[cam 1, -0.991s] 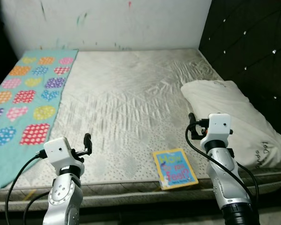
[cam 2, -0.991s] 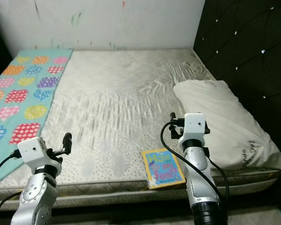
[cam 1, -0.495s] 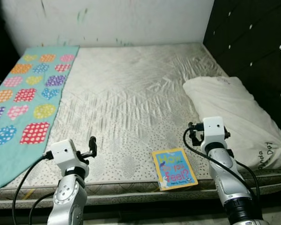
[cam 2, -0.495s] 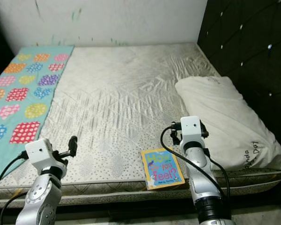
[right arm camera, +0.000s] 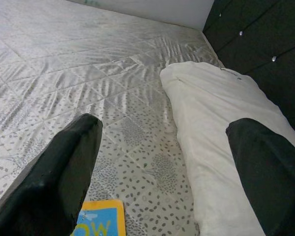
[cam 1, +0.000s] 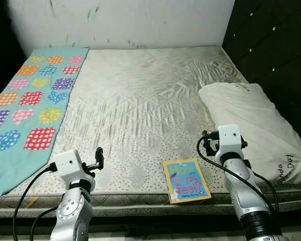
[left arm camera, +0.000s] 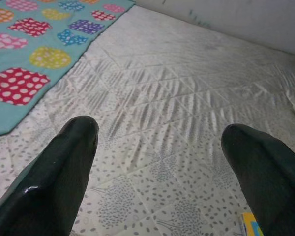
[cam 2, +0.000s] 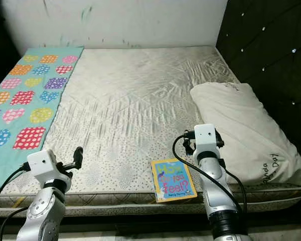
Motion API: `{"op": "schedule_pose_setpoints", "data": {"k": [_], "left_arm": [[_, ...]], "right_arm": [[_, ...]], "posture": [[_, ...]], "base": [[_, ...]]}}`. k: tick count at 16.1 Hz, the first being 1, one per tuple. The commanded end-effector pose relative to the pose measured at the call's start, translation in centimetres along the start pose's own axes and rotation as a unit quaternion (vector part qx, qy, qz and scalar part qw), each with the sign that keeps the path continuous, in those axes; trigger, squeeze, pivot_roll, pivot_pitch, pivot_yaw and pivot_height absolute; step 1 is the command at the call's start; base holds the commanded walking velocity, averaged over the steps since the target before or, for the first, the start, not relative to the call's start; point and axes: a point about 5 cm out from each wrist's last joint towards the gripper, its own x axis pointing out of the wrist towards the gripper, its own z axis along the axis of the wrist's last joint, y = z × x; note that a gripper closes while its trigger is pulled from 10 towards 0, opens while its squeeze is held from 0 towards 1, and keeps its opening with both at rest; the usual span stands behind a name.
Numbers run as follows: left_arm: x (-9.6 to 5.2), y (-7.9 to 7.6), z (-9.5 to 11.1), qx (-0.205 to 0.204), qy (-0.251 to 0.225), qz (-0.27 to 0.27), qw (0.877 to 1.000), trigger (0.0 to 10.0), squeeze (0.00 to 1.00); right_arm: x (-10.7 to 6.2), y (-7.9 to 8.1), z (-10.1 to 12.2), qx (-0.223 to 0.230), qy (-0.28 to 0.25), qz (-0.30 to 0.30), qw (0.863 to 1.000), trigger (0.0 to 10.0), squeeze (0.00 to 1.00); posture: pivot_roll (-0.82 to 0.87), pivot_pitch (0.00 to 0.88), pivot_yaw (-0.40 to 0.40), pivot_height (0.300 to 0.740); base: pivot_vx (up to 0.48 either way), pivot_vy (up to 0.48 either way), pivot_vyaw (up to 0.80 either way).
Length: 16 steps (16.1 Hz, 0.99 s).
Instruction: Clean up the room
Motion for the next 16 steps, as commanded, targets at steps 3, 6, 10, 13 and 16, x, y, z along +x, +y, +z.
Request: {"op": "schedule_pose_setpoints", "data": {"k": [3,6,10,13,16], "left_arm": [[-0.1,0.2,-0.1,0.003,0.006,0.004,1.000,10.0,0.00],[-0.1,0.2,-0.1,0.003,0.006,0.004,1.000,10.0,0.00],[-0.1,0.2,-0.1,0.003,0.006,0.004,1.000,10.0,0.00],[-2.3,1.7,2.1,0.070,-0.066,-0.011,0.995,10.0,0.00],[-2.0,1.2,2.9,0.072,-0.082,-0.020,0.994,10.0,0.00]], "right_arm": [[0.2,0.0,0.5,0.005,-0.010,0.002,1.000,10.0,0.00],[0.2,0.0,0.5,0.005,-0.010,0.002,1.000,10.0,0.00],[0.2,0.0,0.5,0.005,-0.010,0.002,1.000,10.0,0.00],[-2.6,-0.8,-0.5,0.036,-0.015,0.075,0.996,10.0,0.00],[-2.1,-0.1,1.0,0.049,-0.043,0.094,0.993,10.0,0.00]], "posture": [[0.02,0.000,0.013,0.740],[0.02,0.000,0.013,0.740],[0.02,0.000,0.013,0.740],[0.02,0.000,0.009,0.740],[0.02,0.000,0.004,0.740]], "base": [[0.000,0.000,0.00],[0.000,0.000,0.00],[0.000,0.000,0.00],[0.000,0.000,0.00],[0.000,0.000,0.00]]}}
